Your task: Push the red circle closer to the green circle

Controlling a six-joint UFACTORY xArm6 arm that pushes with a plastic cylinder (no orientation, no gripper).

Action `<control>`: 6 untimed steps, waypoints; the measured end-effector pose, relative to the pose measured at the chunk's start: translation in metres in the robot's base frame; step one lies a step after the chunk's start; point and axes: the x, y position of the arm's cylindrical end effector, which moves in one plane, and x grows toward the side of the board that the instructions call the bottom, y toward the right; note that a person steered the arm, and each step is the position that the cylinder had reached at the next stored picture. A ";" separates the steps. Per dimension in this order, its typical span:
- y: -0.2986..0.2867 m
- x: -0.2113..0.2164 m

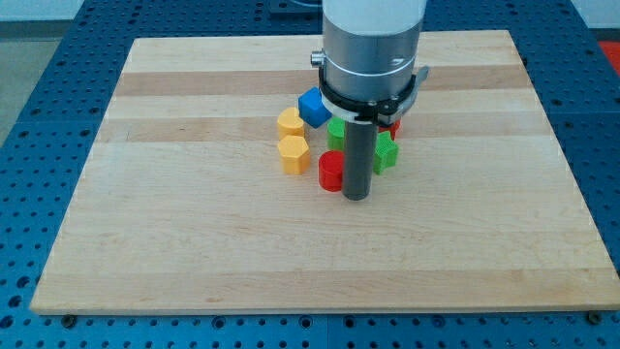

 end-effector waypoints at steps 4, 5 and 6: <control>-0.005 -0.002; -0.005 -0.007; -0.005 -0.010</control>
